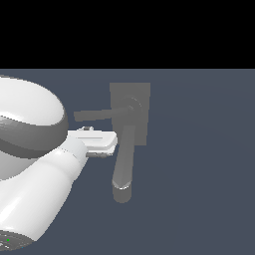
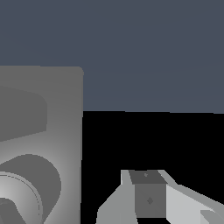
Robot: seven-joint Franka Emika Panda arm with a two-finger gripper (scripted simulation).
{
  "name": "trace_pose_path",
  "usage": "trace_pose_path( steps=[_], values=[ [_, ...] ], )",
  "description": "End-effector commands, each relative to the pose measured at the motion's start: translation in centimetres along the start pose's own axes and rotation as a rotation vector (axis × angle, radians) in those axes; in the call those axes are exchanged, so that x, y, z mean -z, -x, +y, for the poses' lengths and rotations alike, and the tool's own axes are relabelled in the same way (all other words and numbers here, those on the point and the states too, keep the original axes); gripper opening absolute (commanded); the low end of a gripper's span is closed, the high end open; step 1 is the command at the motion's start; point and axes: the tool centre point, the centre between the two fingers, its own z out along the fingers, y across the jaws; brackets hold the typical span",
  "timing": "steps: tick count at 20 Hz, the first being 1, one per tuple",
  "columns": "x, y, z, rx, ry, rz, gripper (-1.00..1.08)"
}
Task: Turn on the faucet by rotating a designated handle.
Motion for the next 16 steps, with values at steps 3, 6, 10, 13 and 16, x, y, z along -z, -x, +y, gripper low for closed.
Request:
trace_pose_path(
  steps=[3,6,10,13,16],
  values=[
    [0.0,0.8,0.1,0.000,0.000,0.000,-1.00],
    [0.0,1.9,0.2,0.000,0.000,0.000,-1.00],
    [0.0,3.5,0.4,0.000,0.000,0.000,-1.00],
    [0.0,4.6,0.5,0.000,0.000,0.000,-1.00],
    [0.0,5.8,0.7,0.000,0.000,0.000,-1.00]
  ],
)
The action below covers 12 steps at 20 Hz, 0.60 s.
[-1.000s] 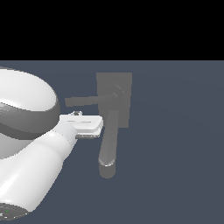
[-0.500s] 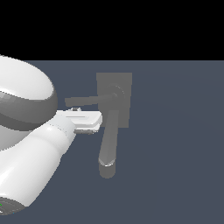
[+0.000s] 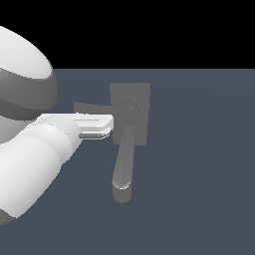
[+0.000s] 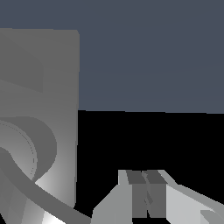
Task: Turn on the faucet by rotating a designated handle.
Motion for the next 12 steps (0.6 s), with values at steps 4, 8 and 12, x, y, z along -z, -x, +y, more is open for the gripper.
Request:
trace_pose_path(
  steps=[4,8,12],
  values=[
    [0.0,0.9,0.1,0.000,-0.001,0.002,-1.00],
    [0.0,2.2,-0.3,0.000,0.000,0.001,-1.00],
    [0.0,3.5,-0.8,-0.001,0.000,0.000,-1.00]
  ],
)
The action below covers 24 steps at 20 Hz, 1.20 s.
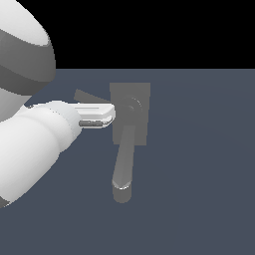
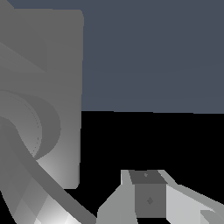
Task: Turn on the faucet by rotating a designated handle.
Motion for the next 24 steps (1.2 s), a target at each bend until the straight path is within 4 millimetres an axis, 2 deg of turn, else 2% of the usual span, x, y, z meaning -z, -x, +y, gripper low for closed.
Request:
trace_pose_path(
  steps=[1,13,14,15,24],
  values=[
    [0.0,1.1,-0.4,-0.001,-0.002,-0.005,-1.00],
    [0.0,5.2,-1.7,-0.002,0.000,-0.010,-1.00],
    [0.0,5.2,-1.7,-0.002,0.000,-0.010,-1.00],
    [0.2,4.2,-1.7,0.000,-0.003,0.003,-1.00],
    [0.1,6.5,-3.9,-0.001,-0.002,-0.002,-1.00]
  ],
)
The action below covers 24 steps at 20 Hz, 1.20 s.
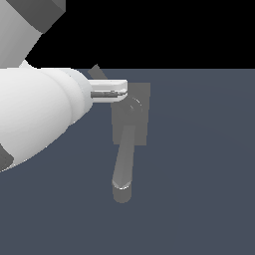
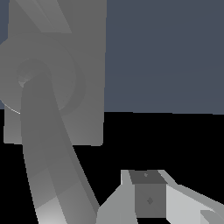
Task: Turn on the faucet by rotating a designated handle.
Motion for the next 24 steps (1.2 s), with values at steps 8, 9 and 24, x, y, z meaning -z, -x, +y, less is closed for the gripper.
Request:
trace_pose_path(
  steps=[8,9,24],
  values=[
    [-0.2,2.9,-2.6,-0.003,-0.004,-0.017,-1.00],
    [-0.2,3.2,-2.9,-0.003,-0.004,-0.017,-1.00],
    [0.0,4.0,-6.9,-0.002,-0.004,-0.007,-1.00]
  ],
)
